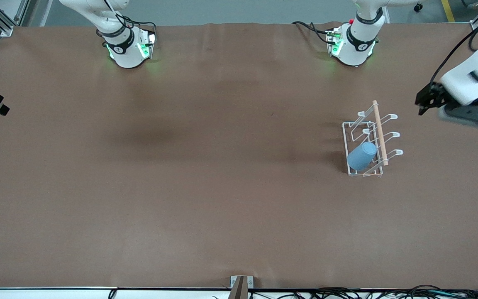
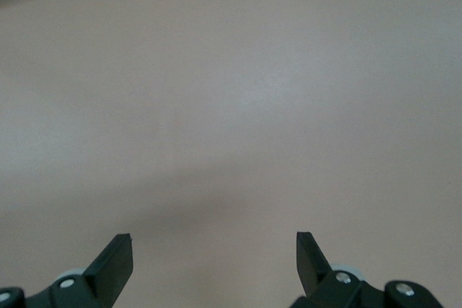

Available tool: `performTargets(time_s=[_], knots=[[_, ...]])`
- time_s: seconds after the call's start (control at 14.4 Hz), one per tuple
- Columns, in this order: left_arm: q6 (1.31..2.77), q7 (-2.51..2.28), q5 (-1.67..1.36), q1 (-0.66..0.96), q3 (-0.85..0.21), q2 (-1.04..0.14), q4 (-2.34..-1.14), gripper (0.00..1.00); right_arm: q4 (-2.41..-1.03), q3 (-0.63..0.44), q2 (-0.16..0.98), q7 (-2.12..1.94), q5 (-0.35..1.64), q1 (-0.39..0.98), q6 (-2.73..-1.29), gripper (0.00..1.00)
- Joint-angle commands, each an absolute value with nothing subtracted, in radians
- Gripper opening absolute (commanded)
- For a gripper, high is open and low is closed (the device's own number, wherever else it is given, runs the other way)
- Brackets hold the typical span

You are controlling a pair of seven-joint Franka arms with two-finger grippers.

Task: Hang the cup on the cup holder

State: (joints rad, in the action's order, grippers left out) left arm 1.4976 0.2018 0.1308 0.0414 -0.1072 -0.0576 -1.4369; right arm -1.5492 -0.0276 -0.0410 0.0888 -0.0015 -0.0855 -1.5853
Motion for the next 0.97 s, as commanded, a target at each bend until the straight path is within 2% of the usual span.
performTargets(time_s=[0.0, 0.14, 0.35, 0.9], knots=[[1.552, 0.152, 0.071, 0.080, -0.049, 0.040, -1.525, 1.00, -1.532, -0.020, -0.031, 0.080, -0.017, -0.097, -1.585, 1.00], [1.557, 0.086, 0.011, 0.094, 0.001, 0.078, -1.566, 1.00, -1.532, -0.020, -0.031, 0.080, -0.015, -0.100, -1.585, 1.00], [1.558, 0.034, -0.023, 0.103, 0.026, 0.066, -1.565, 1.00, -1.536, -0.020, -0.031, 0.084, -0.015, -0.091, -1.580, 1.00], [1.568, -0.027, -0.012, 0.101, 0.025, 0.031, -1.546, 1.00, -1.534, -0.020, -0.029, 0.083, -0.015, -0.098, -1.585, 1.00]])
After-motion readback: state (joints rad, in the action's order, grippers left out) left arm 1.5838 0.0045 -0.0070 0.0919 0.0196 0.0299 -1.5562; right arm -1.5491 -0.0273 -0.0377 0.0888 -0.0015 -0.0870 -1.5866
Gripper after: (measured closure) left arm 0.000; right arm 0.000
